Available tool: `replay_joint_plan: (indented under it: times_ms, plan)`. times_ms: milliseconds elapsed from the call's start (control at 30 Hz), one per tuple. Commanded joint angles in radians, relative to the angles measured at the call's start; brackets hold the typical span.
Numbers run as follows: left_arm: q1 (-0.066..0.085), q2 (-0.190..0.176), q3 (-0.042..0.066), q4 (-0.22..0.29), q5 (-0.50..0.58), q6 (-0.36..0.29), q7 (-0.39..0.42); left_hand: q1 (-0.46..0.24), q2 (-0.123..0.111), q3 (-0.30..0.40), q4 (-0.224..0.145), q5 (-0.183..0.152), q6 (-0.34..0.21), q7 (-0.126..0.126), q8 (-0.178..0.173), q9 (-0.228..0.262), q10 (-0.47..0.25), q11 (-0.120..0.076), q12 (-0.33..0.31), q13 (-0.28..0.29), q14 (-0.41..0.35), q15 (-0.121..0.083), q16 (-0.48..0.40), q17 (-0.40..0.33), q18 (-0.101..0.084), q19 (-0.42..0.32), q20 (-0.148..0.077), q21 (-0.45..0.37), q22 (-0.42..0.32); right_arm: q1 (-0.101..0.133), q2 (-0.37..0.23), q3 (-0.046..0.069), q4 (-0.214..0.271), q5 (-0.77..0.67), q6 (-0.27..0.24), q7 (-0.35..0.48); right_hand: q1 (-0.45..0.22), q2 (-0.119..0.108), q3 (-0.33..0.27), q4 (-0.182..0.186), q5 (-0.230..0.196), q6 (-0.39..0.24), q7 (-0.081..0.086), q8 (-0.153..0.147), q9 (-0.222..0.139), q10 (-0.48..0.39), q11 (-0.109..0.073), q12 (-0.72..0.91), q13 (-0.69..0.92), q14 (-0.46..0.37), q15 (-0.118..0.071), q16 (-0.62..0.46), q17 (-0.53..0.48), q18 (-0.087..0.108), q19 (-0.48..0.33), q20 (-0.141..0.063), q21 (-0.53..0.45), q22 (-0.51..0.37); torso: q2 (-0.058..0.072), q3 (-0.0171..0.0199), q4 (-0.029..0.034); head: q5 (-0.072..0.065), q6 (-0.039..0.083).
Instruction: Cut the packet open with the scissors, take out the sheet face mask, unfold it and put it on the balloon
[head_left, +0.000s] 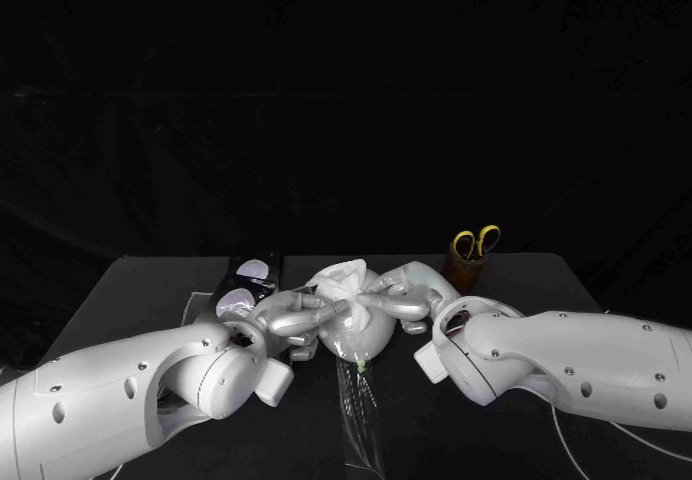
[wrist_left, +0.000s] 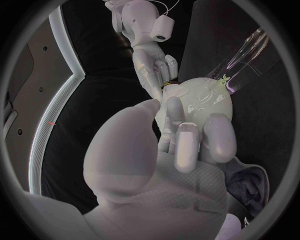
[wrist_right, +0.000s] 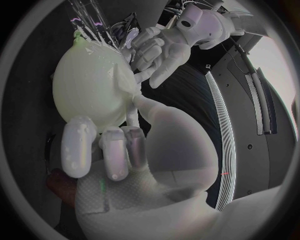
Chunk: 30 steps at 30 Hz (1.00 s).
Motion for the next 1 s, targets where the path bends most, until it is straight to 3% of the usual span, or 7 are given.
replay_joint_plan:
  times_ms: [33, 233, 367, 433, 500, 867, 1000]
  plan:
    - [0.0, 0.001, 0.001, 0.001, 0.004, 0.005, 0.005, -0.007, -0.003, -0.005, 0.001, -0.005, -0.001, 0.004, -0.005, -0.002, -0.002, 0.0, -0.002, 0.001, 0.059, 0.005, 0.006, 0.084, -0.008, 0.001, 0.001, 0.003, 0.001, -0.001, -0.006, 0.0, 0.006, 0.045, -0.03, 0.029, 0.019, 0.011, 0.014, -0.003, 0.006, 0.007, 0.001, 0.005, 0.007, 0.104, -0.009, 0.003, 0.263, 0.104, -0.01, 0.004, 0.263, 0.002, -0.001, -0.009, 0.006, 0.19, 0.0, 0.0002, -0.0002, 0.001, -0.001]
    - [0.0, 0.0, 0.001, 0.001, 0.003, 0.004, 0.004, -0.007, -0.002, -0.005, 0.001, -0.005, 0.001, 0.003, -0.005, -0.002, -0.001, -0.001, -0.002, 0.001, 0.059, 0.005, 0.006, 0.084, -0.008, 0.002, 0.0, 0.004, 0.003, -0.001, -0.027, 0.001, 0.021, 0.279, 0.001, 0.178, 0.018, 0.026, 0.038, -0.007, 0.006, 0.009, 0.004, 0.007, 0.011, 0.104, -0.007, 0.003, 0.263, 0.104, -0.01, 0.004, 0.263, -0.003, 0.009, -0.011, 0.026, 0.196, 0.0, 0.0003, -0.0006, 0.002, -0.002]
    - [0.0, 0.001, 0.001, 0.001, 0.003, 0.005, 0.004, -0.007, 0.0, -0.006, 0.001, -0.005, 0.006, 0.002, -0.003, -0.002, 0.0, -0.001, -0.003, 0.0, 0.059, 0.005, 0.006, 0.085, -0.008, 0.002, 0.0, 0.005, 0.004, -0.001, -0.034, 0.002, 0.026, 0.365, 0.017, 0.235, 0.012, 0.029, 0.04, -0.005, 0.006, 0.01, 0.006, 0.008, 0.013, 0.104, -0.006, 0.003, 0.263, 0.104, -0.009, 0.004, 0.263, -0.004, 0.012, -0.011, 0.031, 0.197, -0.001, 0.0004, -0.001, 0.002, 0.003]
    - [0.0, 0.001, 0.001, 0.002, 0.003, 0.005, 0.005, -0.007, 0.0, -0.007, 0.0, -0.005, 0.011, 0.0, -0.001, -0.001, 0.001, -0.002, -0.003, 0.0, 0.059, 0.004, 0.006, 0.084, -0.008, 0.002, 0.0, 0.005, 0.003, -0.001, -0.036, 0.002, 0.025, 0.394, 0.022, 0.251, 0.011, 0.03, 0.04, -0.005, 0.006, 0.01, 0.006, 0.008, 0.013, 0.104, -0.006, 0.003, 0.263, 0.104, -0.009, 0.004, 0.263, -0.004, 0.012, -0.011, 0.032, 0.198, -0.001, 0.0004, -0.0006, 0.001, 0.018]
    - [0.0, 0.002, 0.001, 0.001, 0.003, 0.005, 0.006, -0.007, 0.0, -0.007, 0.0, -0.005, 0.011, 0.0, -0.001, -0.001, 0.001, -0.002, -0.003, 0.0, 0.059, 0.004, 0.006, 0.084, -0.008, 0.002, 0.0, 0.005, 0.003, -0.001, -0.036, 0.002, 0.024, 0.416, 0.026, 0.262, 0.011, 0.03, 0.04, -0.005, 0.006, 0.01, 0.006, 0.008, 0.013, 0.104, -0.006, 0.003, 0.263, 0.104, -0.009, 0.004, 0.263, -0.005, 0.013, -0.011, 0.035, 0.198, 0.0, 0.0002, -0.0001, 0.002, 0.023]
    - [0.0, 0.005, 0.001, 0.003, 0.007, -0.001, 0.023, -0.005, -0.003, -0.016, -0.001, -0.008, 0.037, -0.008, 0.014, 0.003, 0.001, -0.01, -0.011, -0.007, 0.058, -0.002, 0.005, 0.082, -0.007, 0.0, -0.004, 0.005, 0.002, -0.001, -0.027, 0.003, 0.022, 0.485, 0.042, 0.282, 0.011, 0.031, 0.041, -0.005, 0.006, 0.01, 0.005, 0.009, 0.013, 0.104, -0.006, 0.003, 0.263, 0.104, -0.009, 0.004, 0.263, -0.005, 0.014, -0.011, 0.036, 0.199, -0.001, -0.0009, 0.0011, 0.003, 0.028]
    - [0.0, 0.006, 0.001, 0.004, 0.011, 0.0, 0.028, -0.007, -0.006, -0.026, 0.0, -0.044, 0.022, -0.006, 0.006, -0.003, 0.002, -0.009, -0.015, -0.009, 0.059, -0.002, 0.005, 0.084, -0.008, 0.0, -0.006, 0.006, 0.004, -0.001, -0.02, 0.003, 0.024, 0.511, 0.048, 0.291, 0.01, 0.032, 0.042, -0.005, 0.006, 0.01, 0.005, 0.009, 0.014, 0.104, -0.006, 0.003, 0.263, 0.104, -0.009, 0.004, 0.263, -0.006, 0.015, -0.011, 0.039, 0.2, 0.0, -0.0008, 0.0, 0.005, 0.034]
